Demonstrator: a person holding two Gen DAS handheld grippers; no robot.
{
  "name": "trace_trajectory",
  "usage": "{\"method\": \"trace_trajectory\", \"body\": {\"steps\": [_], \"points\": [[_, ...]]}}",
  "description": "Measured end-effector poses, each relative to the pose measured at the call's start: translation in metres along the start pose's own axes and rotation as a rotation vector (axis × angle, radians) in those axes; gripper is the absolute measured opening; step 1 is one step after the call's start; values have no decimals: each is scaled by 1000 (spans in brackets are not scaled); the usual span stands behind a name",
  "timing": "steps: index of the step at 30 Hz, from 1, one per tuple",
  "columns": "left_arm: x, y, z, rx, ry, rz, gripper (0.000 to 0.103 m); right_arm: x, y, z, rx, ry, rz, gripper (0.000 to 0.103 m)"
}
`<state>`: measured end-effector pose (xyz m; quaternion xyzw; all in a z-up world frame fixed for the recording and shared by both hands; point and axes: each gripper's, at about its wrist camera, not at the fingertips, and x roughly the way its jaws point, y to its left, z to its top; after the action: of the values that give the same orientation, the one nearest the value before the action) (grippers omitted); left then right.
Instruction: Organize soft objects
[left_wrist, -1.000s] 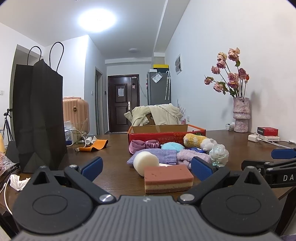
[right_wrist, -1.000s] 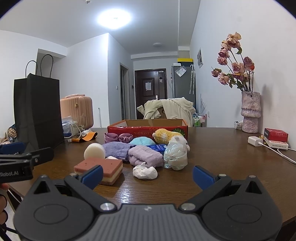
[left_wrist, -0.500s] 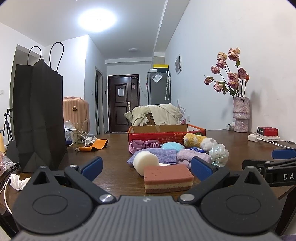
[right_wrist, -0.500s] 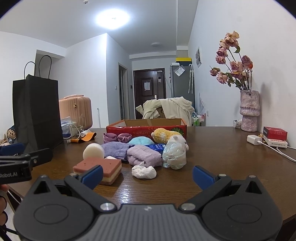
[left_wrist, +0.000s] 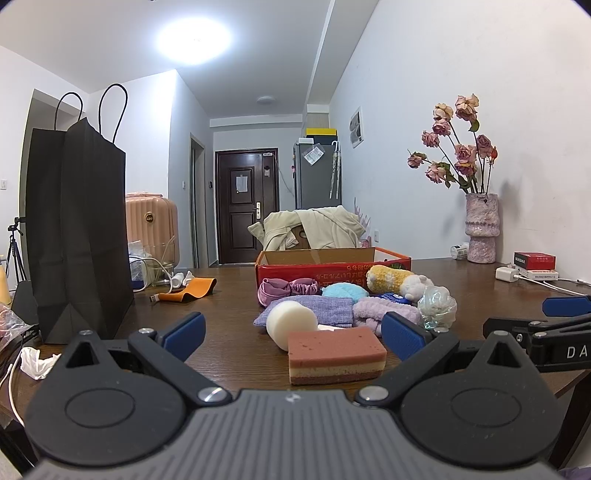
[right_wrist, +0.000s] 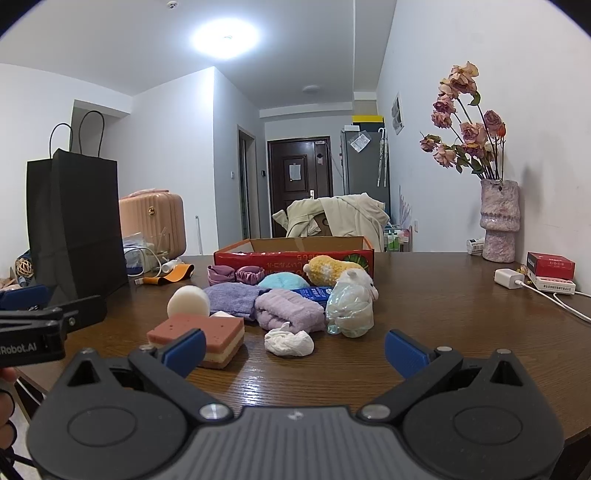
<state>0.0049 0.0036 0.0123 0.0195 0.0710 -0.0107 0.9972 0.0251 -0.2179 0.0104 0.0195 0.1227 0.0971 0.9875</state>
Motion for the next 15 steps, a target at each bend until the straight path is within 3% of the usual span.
{"method": "trace_trajectory", "body": {"steps": [15], "points": [[0, 0, 0, 0, 0, 1, 103, 2, 0, -1, 6, 5, 4, 103]]}}
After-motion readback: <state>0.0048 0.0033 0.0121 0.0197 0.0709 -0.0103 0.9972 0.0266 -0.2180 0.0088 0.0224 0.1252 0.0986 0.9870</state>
